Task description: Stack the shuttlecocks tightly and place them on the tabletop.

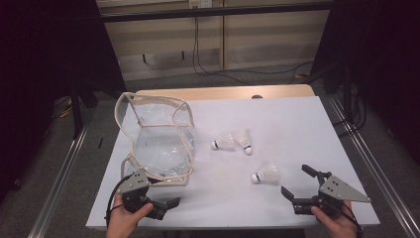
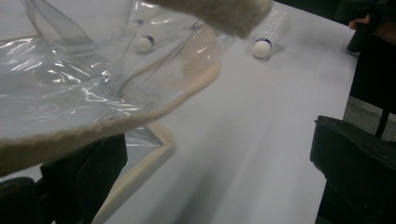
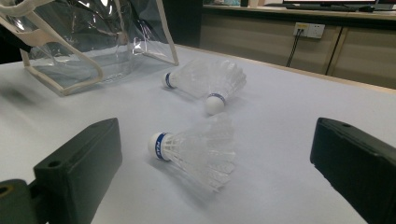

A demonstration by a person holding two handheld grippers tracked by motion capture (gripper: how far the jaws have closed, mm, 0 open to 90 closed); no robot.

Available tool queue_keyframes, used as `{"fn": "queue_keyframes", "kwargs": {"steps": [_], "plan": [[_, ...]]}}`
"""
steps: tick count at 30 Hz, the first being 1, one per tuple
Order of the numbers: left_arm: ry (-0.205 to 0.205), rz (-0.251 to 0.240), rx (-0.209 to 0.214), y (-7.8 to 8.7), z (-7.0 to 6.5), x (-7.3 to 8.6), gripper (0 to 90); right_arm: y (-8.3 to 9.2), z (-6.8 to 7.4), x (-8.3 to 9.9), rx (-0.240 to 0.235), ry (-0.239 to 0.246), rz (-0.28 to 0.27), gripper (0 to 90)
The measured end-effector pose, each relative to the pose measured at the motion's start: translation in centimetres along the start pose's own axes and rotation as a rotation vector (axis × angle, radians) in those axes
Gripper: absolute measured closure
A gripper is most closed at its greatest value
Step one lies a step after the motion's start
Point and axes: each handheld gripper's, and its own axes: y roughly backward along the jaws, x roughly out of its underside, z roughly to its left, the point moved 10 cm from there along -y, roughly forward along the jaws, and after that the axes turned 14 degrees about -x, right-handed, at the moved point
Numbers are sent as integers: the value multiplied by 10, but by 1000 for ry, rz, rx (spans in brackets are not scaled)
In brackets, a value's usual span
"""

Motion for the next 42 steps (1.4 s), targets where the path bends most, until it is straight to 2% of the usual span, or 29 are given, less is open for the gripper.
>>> {"fn": "queue_keyframes", "kwargs": {"steps": [10,11,14,29,36,42], "plan": [[0,-6,-9,3,9,1,36,0,0,0,-2,0,3,17],[-4,-3,-20,3,11,1,36,0,0,0,-1,0,5,17],[12,-11,-26,3,13,1,35,0,0,0,0,1,3,17],[32,-34,-56,6,27,2,34,-1,-2,1,7,2,8,17],[34,-48,-48,6,27,0,33,-1,-3,2,5,3,23,17],[31,-53,-50,6,27,-2,32,-1,-8,1,22,5,34,15]]}}
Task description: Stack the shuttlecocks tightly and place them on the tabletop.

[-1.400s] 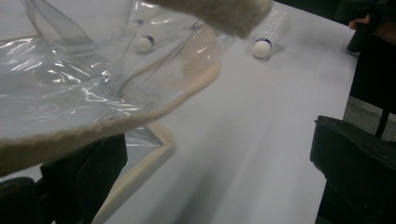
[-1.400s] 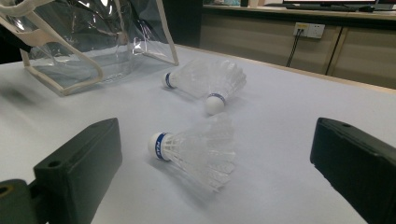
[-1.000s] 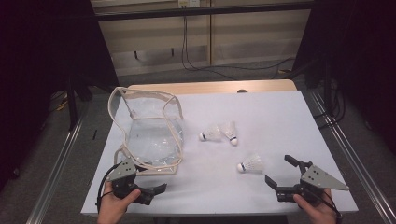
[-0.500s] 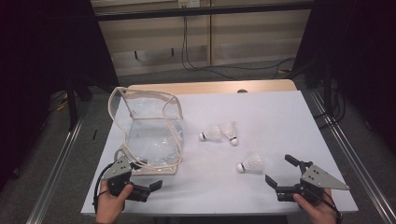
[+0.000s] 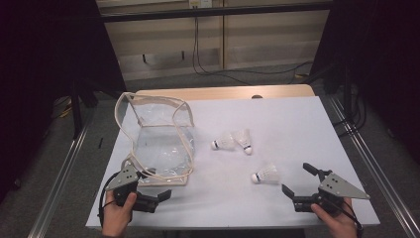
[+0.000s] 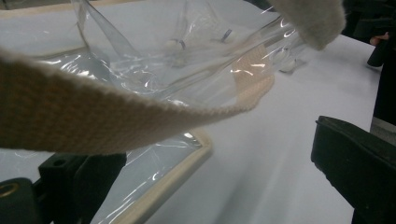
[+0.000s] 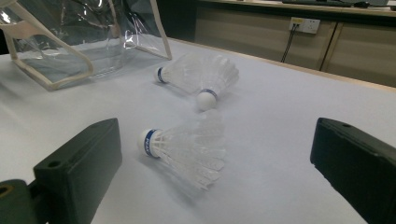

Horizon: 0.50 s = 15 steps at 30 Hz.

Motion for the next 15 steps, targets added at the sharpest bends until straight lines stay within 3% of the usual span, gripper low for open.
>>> {"fn": "queue_keyframes", "kwargs": {"steps": [15], "plan": [[7,-3,20,-1,-2,-2,31,-8,-19,-7,36,-33,15,17]]}}
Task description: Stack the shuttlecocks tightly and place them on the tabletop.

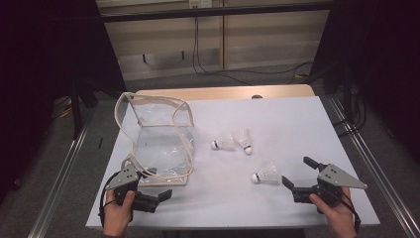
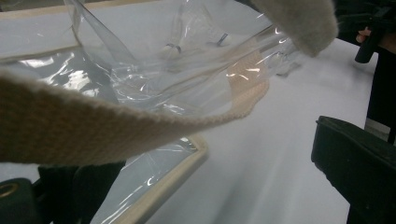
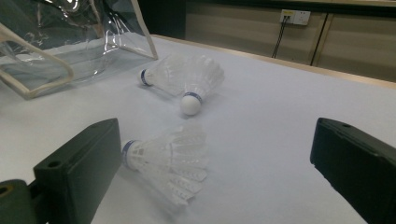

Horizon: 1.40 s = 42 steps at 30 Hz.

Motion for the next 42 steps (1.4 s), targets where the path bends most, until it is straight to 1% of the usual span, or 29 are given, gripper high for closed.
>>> {"fn": "queue_keyframes", "kwargs": {"steps": [2,4,8,11,14,18,21,22,26,31,34,36,42], "plan": [[2,-4,1,0,0,0,28,-1,-2,-2,-4,-15,-7,17],[4,-3,5,0,0,0,28,-2,-6,-5,9,-20,-3,17],[-1,2,4,0,0,0,26,-3,-11,-9,15,-30,-5,17],[9,-3,6,0,0,-1,25,-5,-13,-12,15,-42,-7,17],[17,-6,9,0,0,-1,24,-8,-16,-14,15,-43,-3,19],[14,-5,13,0,-1,-1,24,-13,-20,-16,17,-51,-1,19],[20,-6,13,0,-1,-1,23,-16,-25,-19,25,-45,10,20],[16,-4,14,0,-1,-1,22,-18,-26,-20,25,-46,5,21],[17,-7,18,0,-1,-1,20,-21,-31,-21,27,-52,14,25],[18,-10,22,-1,-2,-1,20,-24,-40,-23,41,-49,22,26],[17,-10,22,-1,-2,-1,21,-28,-42,-24,35,-52,25,25],[16,-9,22,-1,-2,-1,21,-30,-42,-25,31,-64,24,23],[18,-13,27,-2,-3,-1,21,-39,-44,-28,26,-59,43,23]]}}
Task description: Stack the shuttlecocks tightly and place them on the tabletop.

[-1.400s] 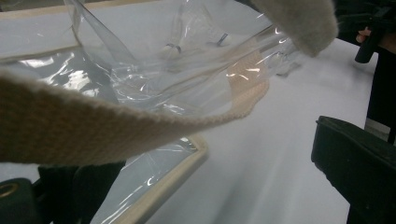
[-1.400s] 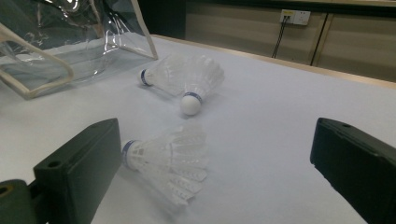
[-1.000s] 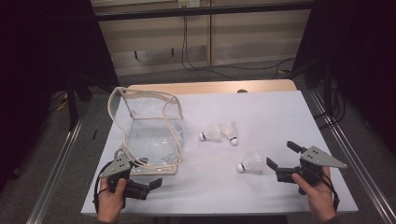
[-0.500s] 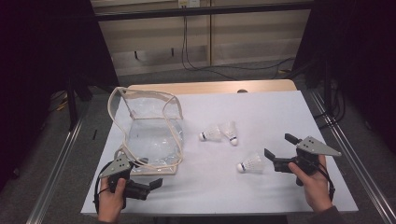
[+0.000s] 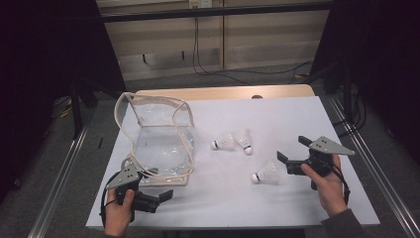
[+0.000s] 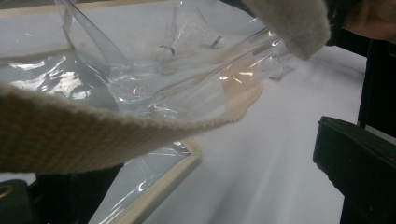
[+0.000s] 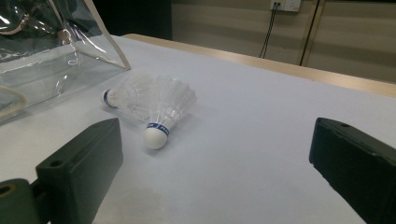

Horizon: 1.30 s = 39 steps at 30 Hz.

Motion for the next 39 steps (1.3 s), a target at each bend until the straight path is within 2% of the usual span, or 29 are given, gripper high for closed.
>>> {"fn": "queue_keyframes", "kwargs": {"steps": [5,9,18,39], "plan": [[-3,1,5,0,0,0,20,-8,-2,-9,-5,-5,0,23],[-3,2,11,0,-1,1,21,-14,-5,-12,-3,-2,21,23],[6,-4,16,-1,-2,0,21,-23,-10,-14,2,-7,67,25],[5,-2,31,-3,-4,1,21,-48,-15,-22,3,-12,108,29]]}}
